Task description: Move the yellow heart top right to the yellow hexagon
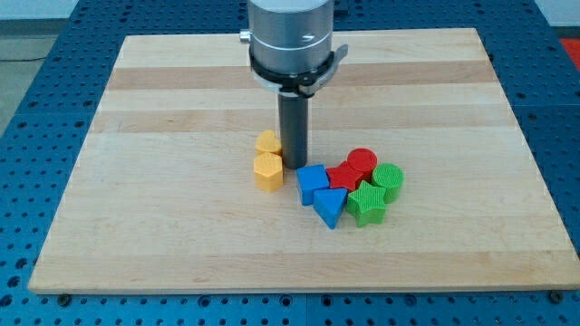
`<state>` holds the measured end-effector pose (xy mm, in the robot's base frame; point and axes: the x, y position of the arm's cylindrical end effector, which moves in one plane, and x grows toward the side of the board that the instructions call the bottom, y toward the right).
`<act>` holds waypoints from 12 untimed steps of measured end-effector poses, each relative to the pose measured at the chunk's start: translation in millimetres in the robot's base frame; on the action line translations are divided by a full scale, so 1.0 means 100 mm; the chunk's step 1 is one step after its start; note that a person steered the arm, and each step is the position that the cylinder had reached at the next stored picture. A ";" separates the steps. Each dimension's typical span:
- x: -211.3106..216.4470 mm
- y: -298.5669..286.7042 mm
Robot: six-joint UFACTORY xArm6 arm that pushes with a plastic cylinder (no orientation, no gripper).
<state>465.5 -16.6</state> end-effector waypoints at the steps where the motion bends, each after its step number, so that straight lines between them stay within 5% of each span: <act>1: 0.09 -0.18; 3: 0.38 -0.59; 6: -0.20 0.37; 10: -0.13 -0.57; 12: -0.56 -0.56</act>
<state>409.6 -72.9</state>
